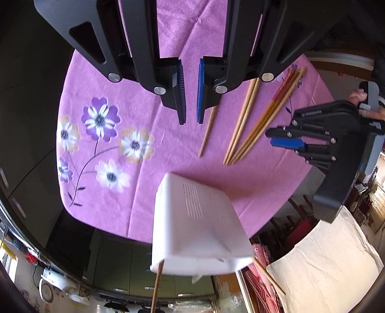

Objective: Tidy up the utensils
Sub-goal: 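Move both grippers back to the chopsticks and grasp one with the left gripper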

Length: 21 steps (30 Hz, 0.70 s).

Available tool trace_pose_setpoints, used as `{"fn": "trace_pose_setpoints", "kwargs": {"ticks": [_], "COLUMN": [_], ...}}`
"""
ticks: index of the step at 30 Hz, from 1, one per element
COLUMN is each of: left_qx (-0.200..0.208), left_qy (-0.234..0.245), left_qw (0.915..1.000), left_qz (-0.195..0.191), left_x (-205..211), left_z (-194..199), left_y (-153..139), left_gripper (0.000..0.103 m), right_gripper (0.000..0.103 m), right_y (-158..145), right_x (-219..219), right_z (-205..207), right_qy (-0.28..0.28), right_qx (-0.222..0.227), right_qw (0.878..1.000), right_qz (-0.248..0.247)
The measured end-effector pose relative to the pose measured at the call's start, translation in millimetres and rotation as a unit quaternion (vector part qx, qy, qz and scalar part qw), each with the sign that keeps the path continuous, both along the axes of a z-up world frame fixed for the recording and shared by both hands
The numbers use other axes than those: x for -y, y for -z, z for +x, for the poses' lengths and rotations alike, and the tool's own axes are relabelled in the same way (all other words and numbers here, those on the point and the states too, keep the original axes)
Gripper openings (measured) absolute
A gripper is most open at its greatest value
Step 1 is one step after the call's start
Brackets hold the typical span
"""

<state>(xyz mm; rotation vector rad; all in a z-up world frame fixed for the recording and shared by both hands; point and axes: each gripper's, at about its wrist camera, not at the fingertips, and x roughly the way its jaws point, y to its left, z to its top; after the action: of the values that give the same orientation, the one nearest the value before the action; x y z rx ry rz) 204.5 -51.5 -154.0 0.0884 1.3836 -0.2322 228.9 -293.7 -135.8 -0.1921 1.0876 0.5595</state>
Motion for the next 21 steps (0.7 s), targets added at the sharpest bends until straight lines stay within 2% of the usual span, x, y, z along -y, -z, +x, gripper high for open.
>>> {"fn": "trace_pose_setpoints", "kwargs": {"ticks": [4,6,7,21], "left_qx": [-0.014,-0.021,-0.023,-0.032], "left_qy": [-0.004,-0.005,-0.005,-0.001], "left_qw": [0.9998,0.9995,0.9994,0.9983], "left_qz": [0.015,0.021,0.024,0.048], "left_x": [2.9,3.8,4.0,17.0], "left_z": [2.9,3.0,2.9,2.8], "left_y": [10.6,15.0,16.7,34.0], "left_gripper": [0.010,0.009,0.009,0.008], "right_gripper": [0.010,0.014,0.017,0.017], "right_y": [23.0,27.8,27.2,28.8], "right_x": [11.9,15.9,16.9,3.9], "right_z": [-4.7,-5.6,-3.8,-6.2], "right_qy": [0.004,0.005,0.005,-0.010], "right_qx": [-0.023,-0.027,-0.030,-0.040], "right_qw": [1.000,1.000,1.000,0.999], "right_qz": [0.000,0.001,0.003,0.002]}}
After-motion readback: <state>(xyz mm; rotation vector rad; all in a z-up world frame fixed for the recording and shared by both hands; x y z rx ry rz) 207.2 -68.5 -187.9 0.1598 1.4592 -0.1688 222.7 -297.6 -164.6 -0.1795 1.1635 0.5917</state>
